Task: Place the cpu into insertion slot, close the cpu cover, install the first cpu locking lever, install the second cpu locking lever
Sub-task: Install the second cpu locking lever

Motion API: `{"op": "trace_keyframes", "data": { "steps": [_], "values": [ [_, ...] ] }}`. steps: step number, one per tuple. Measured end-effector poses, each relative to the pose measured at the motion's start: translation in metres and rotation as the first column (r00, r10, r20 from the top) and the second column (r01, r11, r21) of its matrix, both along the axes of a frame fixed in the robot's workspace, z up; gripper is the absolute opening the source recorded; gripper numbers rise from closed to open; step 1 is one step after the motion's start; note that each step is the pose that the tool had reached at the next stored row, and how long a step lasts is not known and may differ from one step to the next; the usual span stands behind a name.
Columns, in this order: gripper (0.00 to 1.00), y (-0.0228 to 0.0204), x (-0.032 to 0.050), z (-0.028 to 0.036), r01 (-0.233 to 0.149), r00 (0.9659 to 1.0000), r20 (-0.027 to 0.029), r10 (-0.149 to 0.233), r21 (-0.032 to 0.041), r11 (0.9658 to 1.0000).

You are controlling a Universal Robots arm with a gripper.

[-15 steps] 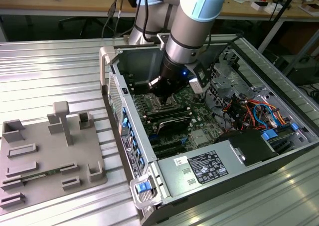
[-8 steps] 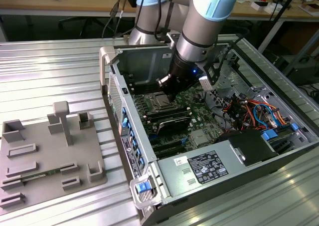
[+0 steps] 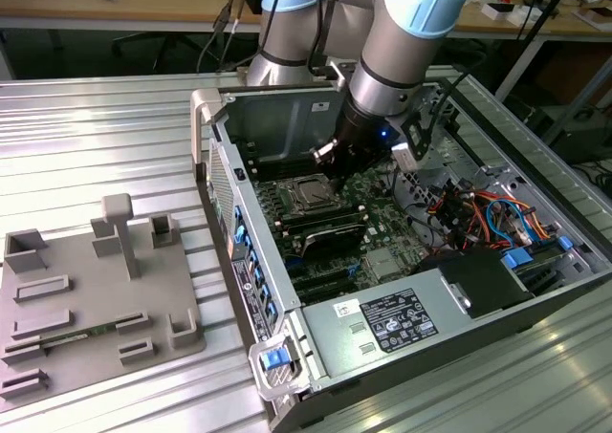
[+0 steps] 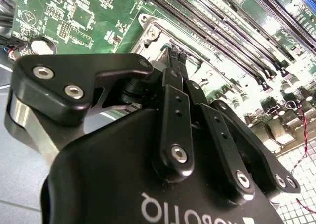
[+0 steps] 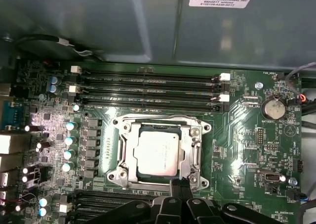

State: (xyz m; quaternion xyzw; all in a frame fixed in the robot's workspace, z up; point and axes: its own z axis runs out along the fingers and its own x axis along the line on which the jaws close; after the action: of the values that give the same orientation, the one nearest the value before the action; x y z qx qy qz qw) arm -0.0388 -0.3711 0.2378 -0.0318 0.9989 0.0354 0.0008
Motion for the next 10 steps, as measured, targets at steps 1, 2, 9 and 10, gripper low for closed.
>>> {"op": "trace_keyframes", "data": {
  "steps": [1,2,9,10],
  "values": [
    [0.11,-0.001,0.0001,0.0001,0.0,1.0,-0.0001,0.0,0.0033,1.0],
    [0.11,-0.0019,0.0001,0.0002,0.0,1.0,0.0,0.0,0.0054,1.0],
    [0.11,-0.0148,0.0,0.0002,0.0,1.0,-0.0001,0.0,0.0147,0.9999],
    [0.11,-0.0197,-0.0001,0.0002,0.0,1.0,0.0,0.0,0.018,0.9998]
  ]
}}
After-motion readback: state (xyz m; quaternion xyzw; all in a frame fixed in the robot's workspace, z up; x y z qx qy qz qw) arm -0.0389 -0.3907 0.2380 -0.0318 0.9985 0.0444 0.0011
